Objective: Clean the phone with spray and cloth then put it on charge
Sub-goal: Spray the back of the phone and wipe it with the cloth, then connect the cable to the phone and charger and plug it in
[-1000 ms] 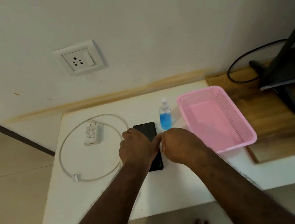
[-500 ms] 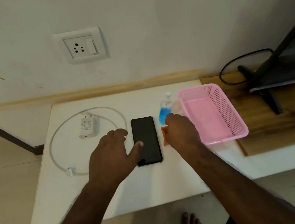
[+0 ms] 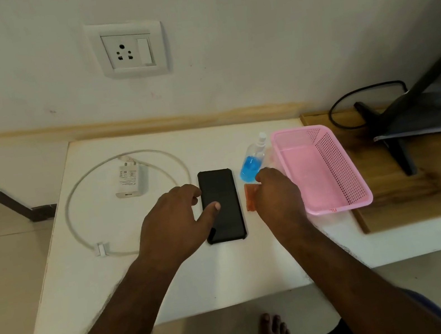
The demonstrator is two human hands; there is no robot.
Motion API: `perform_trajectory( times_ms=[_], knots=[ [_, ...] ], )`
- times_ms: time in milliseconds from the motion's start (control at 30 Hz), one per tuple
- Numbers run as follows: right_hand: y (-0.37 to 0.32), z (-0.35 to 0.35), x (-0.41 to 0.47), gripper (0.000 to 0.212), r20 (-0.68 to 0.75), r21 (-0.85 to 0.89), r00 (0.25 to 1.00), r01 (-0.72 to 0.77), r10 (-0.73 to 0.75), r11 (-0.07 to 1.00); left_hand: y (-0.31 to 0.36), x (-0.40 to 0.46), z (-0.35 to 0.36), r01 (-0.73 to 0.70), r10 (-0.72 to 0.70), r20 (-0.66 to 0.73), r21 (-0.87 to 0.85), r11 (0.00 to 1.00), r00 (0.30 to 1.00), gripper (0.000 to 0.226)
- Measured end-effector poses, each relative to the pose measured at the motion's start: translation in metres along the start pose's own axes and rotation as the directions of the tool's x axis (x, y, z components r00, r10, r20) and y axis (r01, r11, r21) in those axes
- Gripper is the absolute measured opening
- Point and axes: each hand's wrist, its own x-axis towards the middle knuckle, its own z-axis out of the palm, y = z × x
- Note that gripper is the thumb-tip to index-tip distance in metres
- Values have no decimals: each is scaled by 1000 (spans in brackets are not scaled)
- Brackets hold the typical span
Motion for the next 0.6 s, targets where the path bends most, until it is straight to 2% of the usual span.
perform_trajectory(
  times_ms=[67, 133, 233, 300, 367, 433, 500, 600],
  knots=[
    [-2, -4, -11, 15, 28, -152, 1000, 11, -6, 988, 1, 1, -1, 3, -2, 3, -6, 1000, 1000, 49],
    [0, -2, -26, 26, -61, -151, 998, -24, 15, 988, 3, 2, -2, -2, 2, 11, -7, 1000, 1000, 49],
    [-7, 4, -45, 27, 6, -99, 1000, -4, 5, 995, 7, 1, -3, -6, 6, 16, -20, 1000, 1000, 49],
    [-8, 10, -47, 39, 97, -153, 994, 57, -42, 987, 7, -1, -5, -6, 7, 25, -22, 1000, 1000, 49],
    [-6, 14, -45, 46, 129, -194, 989, 96, -72, 976, 3, -3, -8, -4, 4, 33, -20, 1000, 999, 48],
    [-4, 15, -45, 47, 172, -221, 985, 63, -25, 973, 0, -2, -11, 12, -11, 31, -26, 1000, 999, 48],
    [-2, 16, -44, 44, 195, -174, 980, 1, 33, 985, -3, -1, -14, 32, -31, 19, -36, 999, 999, 48],
    [-5, 7, -45, 36, 112, -129, 993, -11, 25, 992, -8, 1, -20, 57, -57, 11, -25, 998, 998, 47]
  ],
)
